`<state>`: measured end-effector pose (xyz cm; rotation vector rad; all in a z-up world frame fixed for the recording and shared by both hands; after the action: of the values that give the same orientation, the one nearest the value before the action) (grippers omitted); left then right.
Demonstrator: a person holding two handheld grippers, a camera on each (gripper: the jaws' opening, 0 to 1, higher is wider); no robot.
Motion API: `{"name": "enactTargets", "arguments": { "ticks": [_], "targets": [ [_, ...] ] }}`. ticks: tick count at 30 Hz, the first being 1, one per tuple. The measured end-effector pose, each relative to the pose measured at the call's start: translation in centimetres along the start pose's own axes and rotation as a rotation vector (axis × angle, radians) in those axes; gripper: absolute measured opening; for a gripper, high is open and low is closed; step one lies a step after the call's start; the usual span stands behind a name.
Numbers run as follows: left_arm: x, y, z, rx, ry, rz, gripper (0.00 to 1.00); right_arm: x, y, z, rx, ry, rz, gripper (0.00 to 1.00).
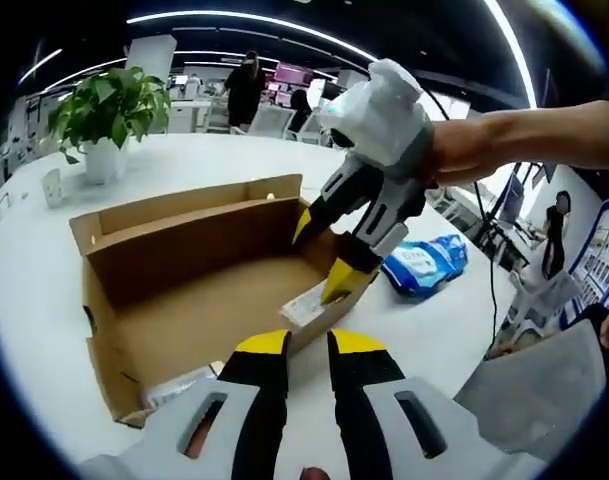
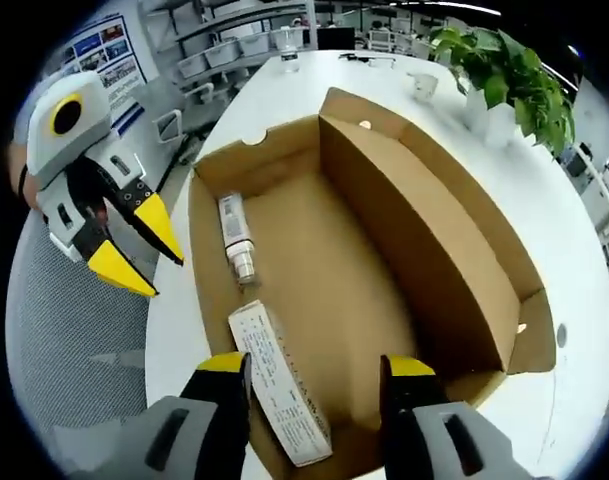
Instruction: Operate the shoe box by opening the lid, removing the specified soft item, and placing it in the target area until the item is outside and the box remains undamaged.
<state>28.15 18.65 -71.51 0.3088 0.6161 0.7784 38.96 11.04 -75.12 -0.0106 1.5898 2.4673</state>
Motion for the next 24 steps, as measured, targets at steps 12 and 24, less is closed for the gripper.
{"name": "enactTargets", "arguments": {
  "ticks": [12,24],
  "targets": [
    [0.2,0.1,0.2,-0.015,0.019,0.004,0.13,-1.0,0.6,-0.7,-0.001,-0.05,-0.051,0.49],
    [-0.1,0.0,-0.1,-0.004,0.018,-0.01,0.13,-0.5,0.0,0.4,-0.015,-0.026,-0.033,0.52]
  ]
}}
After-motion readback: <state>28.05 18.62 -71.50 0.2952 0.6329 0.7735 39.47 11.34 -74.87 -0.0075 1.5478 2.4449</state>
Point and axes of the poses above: the point that each gripper's makers call its tool centre point, and the gripper's own axes: y roughly backward along the fingers, x roughly to its left, z roughly out of its top, the point moved 4 cm from there along y, roughly backward along the fingers, and after that the axes turned 13 degrees about -z, right-handed, at the moved point
